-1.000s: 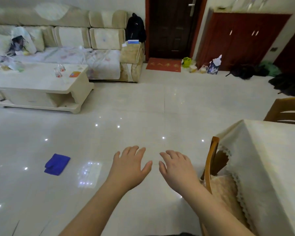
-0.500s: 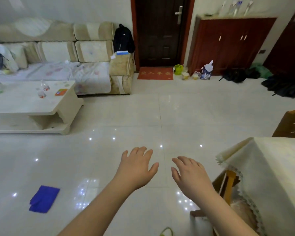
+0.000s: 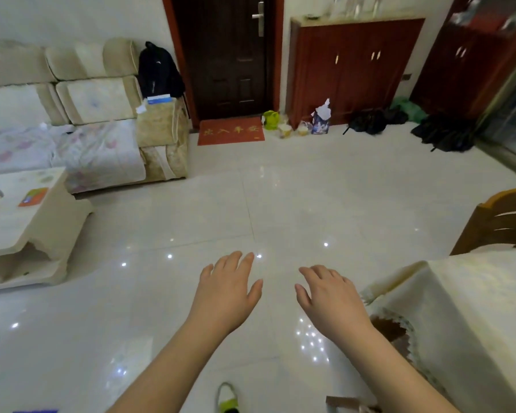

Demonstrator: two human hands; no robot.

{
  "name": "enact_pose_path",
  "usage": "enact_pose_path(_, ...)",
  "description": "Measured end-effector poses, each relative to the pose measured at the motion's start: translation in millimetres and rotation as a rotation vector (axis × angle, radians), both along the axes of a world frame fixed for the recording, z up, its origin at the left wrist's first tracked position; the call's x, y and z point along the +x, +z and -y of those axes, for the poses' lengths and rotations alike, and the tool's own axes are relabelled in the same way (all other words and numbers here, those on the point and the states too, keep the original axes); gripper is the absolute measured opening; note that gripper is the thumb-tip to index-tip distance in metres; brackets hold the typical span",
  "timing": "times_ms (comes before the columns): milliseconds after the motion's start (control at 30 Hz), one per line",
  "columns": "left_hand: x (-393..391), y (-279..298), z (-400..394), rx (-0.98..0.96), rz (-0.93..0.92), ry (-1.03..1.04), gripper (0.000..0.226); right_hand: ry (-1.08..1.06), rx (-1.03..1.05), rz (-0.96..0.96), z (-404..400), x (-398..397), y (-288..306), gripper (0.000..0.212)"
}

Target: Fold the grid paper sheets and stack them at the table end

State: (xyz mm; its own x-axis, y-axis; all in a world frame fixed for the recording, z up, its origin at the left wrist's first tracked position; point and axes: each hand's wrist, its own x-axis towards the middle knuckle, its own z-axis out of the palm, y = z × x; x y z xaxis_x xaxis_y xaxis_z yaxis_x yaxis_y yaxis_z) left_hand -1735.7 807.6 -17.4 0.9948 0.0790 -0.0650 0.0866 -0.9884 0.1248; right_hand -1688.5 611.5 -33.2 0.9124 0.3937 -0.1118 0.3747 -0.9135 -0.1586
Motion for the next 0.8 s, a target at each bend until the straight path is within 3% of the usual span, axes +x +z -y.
enact_pose_path(100, 45, -5, -11, -0.026, 0.029, -0.032, 0.076, -0.06, -0.015, 0.016, -13, 35, -5, 0.045)
enact_pose_path(200, 97, -14, -28, -0.044, 0.039, -0.1, 0.063, -0.113, -0.025, 0.042, -30, 74, -8, 0.045)
enact_pose_path(467, 226, -11, -54, -0.024, 0.048, -0.319, 0.065, -0.311, -0.012, 0.049, -54, 160, 6, 0.044)
enact_pose_path(800, 355, -20, 5, -0.039, -0.026, -0.555, 0.065, -0.49, -0.029, -0.007, -15, 245, -1, 0.047)
